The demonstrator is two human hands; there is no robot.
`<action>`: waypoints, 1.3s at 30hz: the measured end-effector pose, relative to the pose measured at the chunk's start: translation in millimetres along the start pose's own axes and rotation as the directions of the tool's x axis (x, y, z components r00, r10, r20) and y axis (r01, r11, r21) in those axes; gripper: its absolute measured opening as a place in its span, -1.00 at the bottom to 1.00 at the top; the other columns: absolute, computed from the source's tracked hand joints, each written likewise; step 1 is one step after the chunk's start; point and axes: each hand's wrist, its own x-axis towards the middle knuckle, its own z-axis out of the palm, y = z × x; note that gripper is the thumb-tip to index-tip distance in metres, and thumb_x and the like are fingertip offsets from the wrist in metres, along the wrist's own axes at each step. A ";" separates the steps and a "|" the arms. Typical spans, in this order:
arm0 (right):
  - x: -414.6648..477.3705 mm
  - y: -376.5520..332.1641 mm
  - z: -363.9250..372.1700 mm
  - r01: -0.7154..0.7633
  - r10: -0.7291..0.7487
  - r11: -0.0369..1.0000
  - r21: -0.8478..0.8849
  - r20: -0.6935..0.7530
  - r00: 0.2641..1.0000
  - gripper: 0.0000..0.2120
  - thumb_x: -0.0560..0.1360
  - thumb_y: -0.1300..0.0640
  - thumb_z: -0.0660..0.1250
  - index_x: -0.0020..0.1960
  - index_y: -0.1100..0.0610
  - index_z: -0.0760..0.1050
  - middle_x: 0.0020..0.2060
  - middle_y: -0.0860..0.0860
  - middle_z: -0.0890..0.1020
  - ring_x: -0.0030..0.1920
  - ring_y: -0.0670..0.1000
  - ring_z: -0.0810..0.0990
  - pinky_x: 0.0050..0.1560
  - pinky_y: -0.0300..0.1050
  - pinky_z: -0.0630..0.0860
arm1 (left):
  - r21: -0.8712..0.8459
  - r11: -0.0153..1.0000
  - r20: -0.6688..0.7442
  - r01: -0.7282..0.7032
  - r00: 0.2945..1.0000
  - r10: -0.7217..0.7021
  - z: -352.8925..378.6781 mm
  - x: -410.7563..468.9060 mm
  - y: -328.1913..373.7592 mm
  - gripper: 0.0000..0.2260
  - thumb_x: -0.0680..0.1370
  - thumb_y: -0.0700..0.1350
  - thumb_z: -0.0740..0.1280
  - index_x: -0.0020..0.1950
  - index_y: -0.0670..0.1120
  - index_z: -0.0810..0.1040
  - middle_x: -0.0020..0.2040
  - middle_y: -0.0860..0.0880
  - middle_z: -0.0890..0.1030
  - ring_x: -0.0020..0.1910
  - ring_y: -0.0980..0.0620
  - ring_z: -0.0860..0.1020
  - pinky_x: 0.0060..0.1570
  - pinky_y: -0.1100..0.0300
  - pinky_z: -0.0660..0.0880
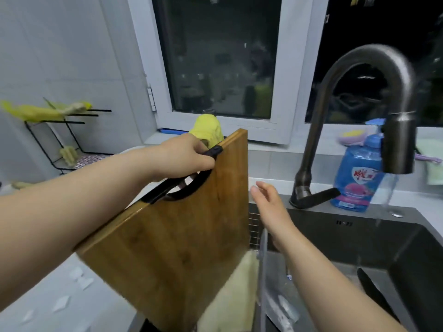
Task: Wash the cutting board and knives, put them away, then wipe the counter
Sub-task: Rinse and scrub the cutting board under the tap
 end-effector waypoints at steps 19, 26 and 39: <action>66.9 -24.7 94.8 0.074 -0.036 0.958 -0.277 0.137 0.990 -0.67 0.53 -0.13 0.17 0.09 0.08 0.51 -0.24 -0.13 0.51 -0.24 -0.19 0.47 -0.27 -0.36 0.35 | -0.636 0.767 -0.234 -0.088 0.969 -0.083 -59.3 -37.7 -163.9 -0.74 0.57 -0.24 0.14 -0.25 -0.12 0.54 -0.49 0.07 0.61 -0.55 0.20 0.53 -0.61 0.38 0.44; 80.7 4.9 106.7 -0.001 0.063 0.938 -0.347 0.168 0.984 -0.69 0.49 -0.16 0.22 -0.02 0.07 0.50 -0.20 -0.07 0.56 -0.14 -0.03 0.55 -0.10 -0.20 0.44 | -0.726 0.687 -0.183 -0.002 0.965 -0.190 -26.3 -22.0 -205.0 -0.75 0.56 -0.25 0.17 -0.23 -0.12 0.58 -0.38 0.07 0.67 -0.48 0.15 0.59 -0.60 0.35 0.46; 115.1 54.5 125.3 -0.080 0.167 0.885 -0.459 0.152 0.974 -0.50 0.52 -0.16 0.16 0.37 0.07 0.36 0.33 0.08 0.45 0.33 0.13 0.40 0.37 0.07 0.31 | -0.773 0.616 -0.026 0.152 0.963 -0.269 -1.2 29.3 -235.8 -0.75 0.58 -0.21 0.14 -0.22 -0.14 0.55 -0.44 0.09 0.65 -0.54 0.18 0.56 -0.61 0.37 0.45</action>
